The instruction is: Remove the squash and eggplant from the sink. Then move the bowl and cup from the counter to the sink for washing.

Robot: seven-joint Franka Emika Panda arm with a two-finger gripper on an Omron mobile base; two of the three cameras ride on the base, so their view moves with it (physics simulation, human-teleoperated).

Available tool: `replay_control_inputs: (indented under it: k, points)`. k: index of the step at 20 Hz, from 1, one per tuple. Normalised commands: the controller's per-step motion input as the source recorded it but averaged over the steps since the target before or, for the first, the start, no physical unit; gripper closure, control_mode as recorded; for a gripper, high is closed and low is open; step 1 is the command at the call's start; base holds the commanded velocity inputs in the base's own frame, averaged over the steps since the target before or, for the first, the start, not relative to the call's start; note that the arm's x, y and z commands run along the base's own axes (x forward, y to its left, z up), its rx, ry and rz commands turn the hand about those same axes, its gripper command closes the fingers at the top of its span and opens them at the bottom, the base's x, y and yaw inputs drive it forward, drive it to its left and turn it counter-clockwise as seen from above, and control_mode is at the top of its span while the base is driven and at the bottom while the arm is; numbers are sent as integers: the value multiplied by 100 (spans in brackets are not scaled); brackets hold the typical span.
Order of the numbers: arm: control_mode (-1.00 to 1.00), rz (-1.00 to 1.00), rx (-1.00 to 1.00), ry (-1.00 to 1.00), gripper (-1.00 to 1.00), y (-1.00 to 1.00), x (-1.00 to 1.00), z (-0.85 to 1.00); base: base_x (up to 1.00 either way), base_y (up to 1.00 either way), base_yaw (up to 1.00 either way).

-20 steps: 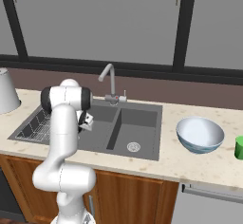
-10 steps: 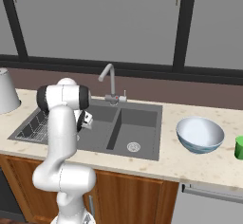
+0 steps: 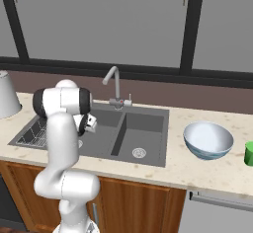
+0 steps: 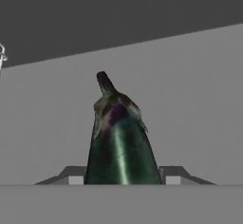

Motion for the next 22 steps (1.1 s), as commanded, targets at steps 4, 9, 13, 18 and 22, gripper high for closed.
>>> replay_control_inputs:
  k: [4,9,13,18,22]
  points:
    - [-100,0,0,-2,100,-12,-9,28,0,0,0]
    - [-100,0,-2,0,100,-4,-5,26,0,0,0]
    - [-100,0,-2,0,100,-2,-12,25,0,0,0]
    - [-100,0,-3,0,100,0,-12,22,0,0,0]
    - [-100,0,-5,0,100,1,-8,25,0,0,0]
